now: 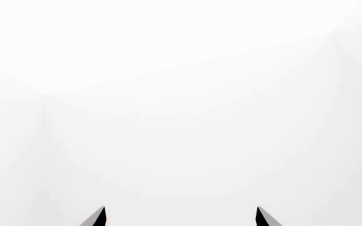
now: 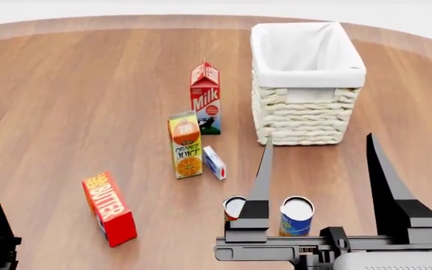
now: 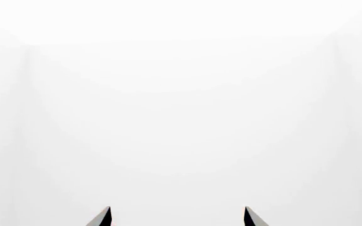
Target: Pick up the alphabet soup and the tomato sauce, and put them in the basket.
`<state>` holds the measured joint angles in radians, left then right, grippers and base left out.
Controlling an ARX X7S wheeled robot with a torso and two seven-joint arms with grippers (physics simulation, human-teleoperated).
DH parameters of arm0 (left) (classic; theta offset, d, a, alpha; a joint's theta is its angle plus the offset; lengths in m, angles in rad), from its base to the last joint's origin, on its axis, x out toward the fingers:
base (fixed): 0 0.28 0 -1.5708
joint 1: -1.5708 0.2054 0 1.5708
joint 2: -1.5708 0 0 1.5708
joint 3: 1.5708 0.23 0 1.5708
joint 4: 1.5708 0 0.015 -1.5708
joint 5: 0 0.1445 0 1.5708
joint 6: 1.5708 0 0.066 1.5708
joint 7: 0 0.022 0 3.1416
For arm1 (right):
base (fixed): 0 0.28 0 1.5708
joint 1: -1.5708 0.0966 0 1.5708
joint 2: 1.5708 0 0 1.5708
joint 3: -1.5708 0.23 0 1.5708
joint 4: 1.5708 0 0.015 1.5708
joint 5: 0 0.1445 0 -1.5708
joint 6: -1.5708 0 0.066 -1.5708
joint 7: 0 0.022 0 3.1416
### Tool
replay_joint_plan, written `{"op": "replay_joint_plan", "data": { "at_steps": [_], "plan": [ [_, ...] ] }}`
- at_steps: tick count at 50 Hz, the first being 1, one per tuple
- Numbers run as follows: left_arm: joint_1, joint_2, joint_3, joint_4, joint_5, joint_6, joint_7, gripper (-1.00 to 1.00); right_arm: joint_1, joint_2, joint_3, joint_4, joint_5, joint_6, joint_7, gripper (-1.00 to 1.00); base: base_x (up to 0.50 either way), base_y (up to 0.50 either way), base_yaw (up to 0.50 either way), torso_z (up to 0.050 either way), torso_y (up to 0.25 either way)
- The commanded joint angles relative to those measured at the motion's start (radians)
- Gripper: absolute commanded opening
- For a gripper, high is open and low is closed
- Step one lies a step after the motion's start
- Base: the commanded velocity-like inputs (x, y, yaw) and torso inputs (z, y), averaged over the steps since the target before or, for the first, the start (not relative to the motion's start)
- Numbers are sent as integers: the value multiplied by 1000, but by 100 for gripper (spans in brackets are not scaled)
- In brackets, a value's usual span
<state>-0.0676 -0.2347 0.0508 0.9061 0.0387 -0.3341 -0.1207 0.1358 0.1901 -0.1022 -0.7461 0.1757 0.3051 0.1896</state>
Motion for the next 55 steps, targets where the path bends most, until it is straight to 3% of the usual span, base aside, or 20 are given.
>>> {"op": "replay_joint_plan", "data": {
  "at_steps": [1,17,19,21,25,26,31,33,44,46,48,55],
  "plan": [
    [0,-5,8,-2,-2,3,-7,100,-17,9,-9,16,-1,-36,4,100,324,0,0,0,0],
    [-16,-14,31,-9,0,-6,-15,100,-6,20,-12,7,18,-21,19,100,324,0,0,0,0],
    [-14,-15,35,-8,2,-4,-18,100,27,26,-9,-30,34,51,32,100,318,0,0,0,0],
    [-9,-16,33,-10,-1,4,-21,100,-12,24,-18,15,15,-29,24,100,318,0,0,0,0],
    [-7,-20,34,-13,-4,8,-24,100,29,33,-9,-38,42,61,41,100,320,0,0,0,0],
    [-7,-20,34,-13,-6,9,-25,100,-5,31,-17,-3,25,-10,33,100,320,0,0,0,0],
    [-11,-23,37,-6,-11,-3,-27,100,18,38,-20,-28,37,37,45,100,318,0,0,0,0],
    [-13,-25,41,-3,-9,-6,-28,100,-16,35,-26,17,22,-39,36,100,316,0,0,0,0],
    [-16,-32,50,-5,-16,-1,-34,100,-16,46,-38,20,26,-45,50,100,321,0,0,0,1],
    [-18,-33,46,-4,-21,-3,-36,100,23,52,-31,-28,49,39,64,100,324,0,0,0,0],
    [-23,-31,48,10,-22,-24,-38,100,-16,48,-41,22,30,-46,55,100,318,0,0,0,0],
    [-35,-33,60,23,-20,-47,-42,100,-18,55,-47,20,32,-49,62,100,319,0,0,0,0]
  ]
}}
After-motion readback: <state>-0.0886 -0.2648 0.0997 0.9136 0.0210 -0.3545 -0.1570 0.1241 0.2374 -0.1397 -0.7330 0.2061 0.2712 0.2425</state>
